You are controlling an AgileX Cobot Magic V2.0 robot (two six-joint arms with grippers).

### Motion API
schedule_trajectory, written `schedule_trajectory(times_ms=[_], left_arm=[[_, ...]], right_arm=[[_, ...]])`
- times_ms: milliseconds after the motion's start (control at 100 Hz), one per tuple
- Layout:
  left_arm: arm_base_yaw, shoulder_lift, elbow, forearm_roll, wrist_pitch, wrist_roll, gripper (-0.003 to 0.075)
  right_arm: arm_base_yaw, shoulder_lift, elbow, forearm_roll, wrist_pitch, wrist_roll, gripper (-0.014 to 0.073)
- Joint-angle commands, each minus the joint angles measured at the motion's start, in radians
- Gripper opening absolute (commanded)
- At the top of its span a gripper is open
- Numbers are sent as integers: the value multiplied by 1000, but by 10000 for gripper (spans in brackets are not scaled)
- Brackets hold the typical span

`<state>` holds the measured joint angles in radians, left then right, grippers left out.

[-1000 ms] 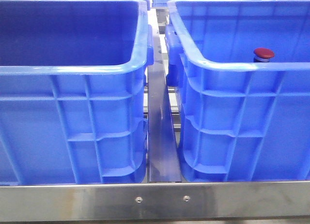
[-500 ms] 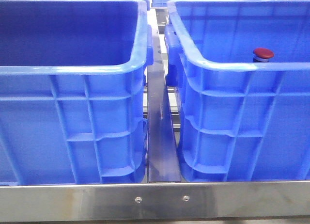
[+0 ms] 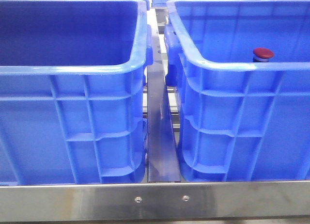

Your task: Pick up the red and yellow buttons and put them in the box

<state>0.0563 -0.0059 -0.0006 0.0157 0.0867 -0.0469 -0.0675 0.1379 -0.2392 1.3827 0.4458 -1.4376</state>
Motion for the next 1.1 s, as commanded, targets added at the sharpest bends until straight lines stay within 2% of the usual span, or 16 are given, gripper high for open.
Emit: schedule_trajectory(times_ms=[0, 800, 1090], left_arm=[[0, -31, 19, -16, -76, -11, -20], [0, -31, 19, -16, -76, -11, -20], [0, -31, 19, -16, -76, -11, -20]], right_arm=[[-5, 9, -25, 31, -10, -14, -96], [-5, 9, -25, 32, -10, -14, -96], [-5, 9, -25, 46, -125, -14, -96]])
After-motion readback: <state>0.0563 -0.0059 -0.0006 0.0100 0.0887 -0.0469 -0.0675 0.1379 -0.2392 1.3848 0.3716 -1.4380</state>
